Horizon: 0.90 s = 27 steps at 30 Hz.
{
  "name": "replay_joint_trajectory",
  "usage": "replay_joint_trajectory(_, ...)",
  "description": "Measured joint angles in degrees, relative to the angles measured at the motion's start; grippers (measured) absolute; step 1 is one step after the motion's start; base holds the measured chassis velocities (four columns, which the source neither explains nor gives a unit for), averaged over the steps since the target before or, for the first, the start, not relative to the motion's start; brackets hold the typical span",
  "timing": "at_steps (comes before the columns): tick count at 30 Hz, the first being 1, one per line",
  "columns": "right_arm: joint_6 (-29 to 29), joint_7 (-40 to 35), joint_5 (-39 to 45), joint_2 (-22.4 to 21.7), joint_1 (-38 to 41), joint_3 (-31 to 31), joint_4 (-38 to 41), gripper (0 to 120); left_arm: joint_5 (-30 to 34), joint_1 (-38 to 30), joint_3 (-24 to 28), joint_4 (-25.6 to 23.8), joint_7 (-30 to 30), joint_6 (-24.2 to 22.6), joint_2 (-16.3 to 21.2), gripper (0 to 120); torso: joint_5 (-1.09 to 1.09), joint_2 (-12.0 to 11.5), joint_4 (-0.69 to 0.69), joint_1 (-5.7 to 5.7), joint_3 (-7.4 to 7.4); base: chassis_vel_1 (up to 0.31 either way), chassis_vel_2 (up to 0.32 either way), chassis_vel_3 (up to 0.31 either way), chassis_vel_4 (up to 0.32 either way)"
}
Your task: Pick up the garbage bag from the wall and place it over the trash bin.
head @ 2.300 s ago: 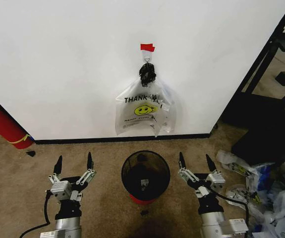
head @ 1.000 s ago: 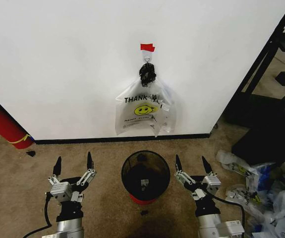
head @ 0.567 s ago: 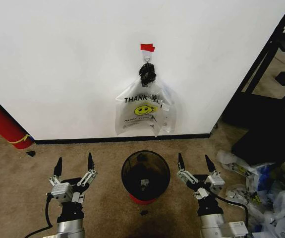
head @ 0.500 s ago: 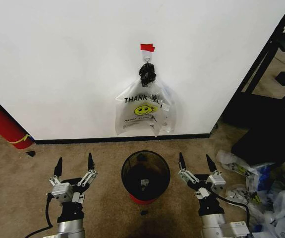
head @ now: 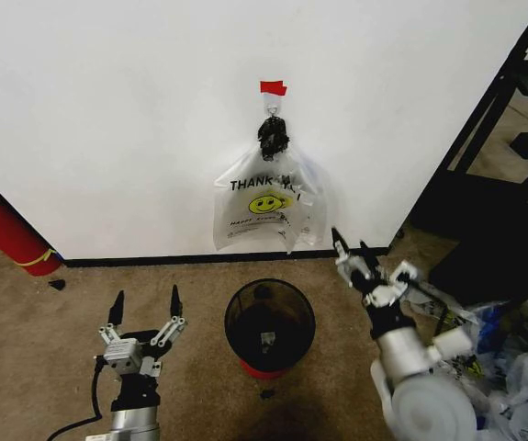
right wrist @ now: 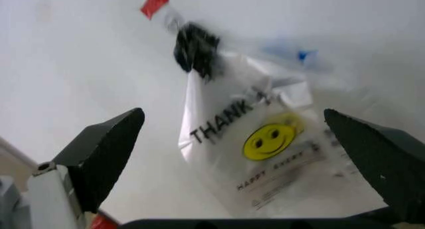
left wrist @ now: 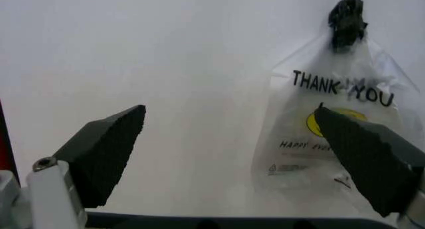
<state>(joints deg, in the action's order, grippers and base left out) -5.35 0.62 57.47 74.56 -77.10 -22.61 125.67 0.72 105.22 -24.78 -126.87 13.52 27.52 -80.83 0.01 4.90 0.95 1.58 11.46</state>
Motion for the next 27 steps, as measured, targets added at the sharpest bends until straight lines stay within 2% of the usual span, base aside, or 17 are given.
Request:
replay_joint_trajectory(4,-2.1,-0.7,5.7,-0.7,10.3,3.6,-6.3,100,-1.9,1.1,-0.2,-0.5,0.1,0.4,-1.4,100,0.00,0.0,-0.01,0.00,0.00,0.000,0.000,0.000,0.000)
replay_joint_trajectory(8,-2.8,-1.1,7.4,-0.5,14.6,5.3,-8.6,100,-2.1,1.4,-0.6,-1.0,0.2,0.5,-2.3,100,0.00,0.0,-0.02,0.00,0.00,0.000,0.000,0.000,0.000)
replay_joint_trajectory(11,-3.4,-2.3,9.7,0.9,23.2,9.3,-14.9,100,-2.3,2.5,-1.6,-1.8,0.4,0.8,-4.0,100,-0.01,0.0,-0.02,0.00,0.00,0.000,0.000,0.000,0.000)
replay_joint_trajectory(15,-3.4,-2.5,10.9,3.0,29.1,11.0,-20.7,100,-2.3,3.0,-2.4,-2.5,0.6,1.0,-4.7,100,-0.01,0.0,-0.01,0.00,0.00,0.000,0.000,0.000,0.000)
replay_joint_trajectory(21,-3.2,-1.2,11.3,5.1,34.2,12.1,-27.5,100,-2.2,2.9,-3.1,-2.8,0.8,1.1,-6.1,100,-0.02,0.0,-0.01,0.01,0.00,0.000,0.000,0.000,0.000)
replay_joint_trajectory(27,-3.0,-0.2,10.5,6.6,37.1,12.8,-30.4,100,-2.1,3.3,-3.4,-3.4,0.9,1.4,-7.1,100,-0.02,0.0,0.00,0.00,0.00,0.000,0.000,0.000,0.000)
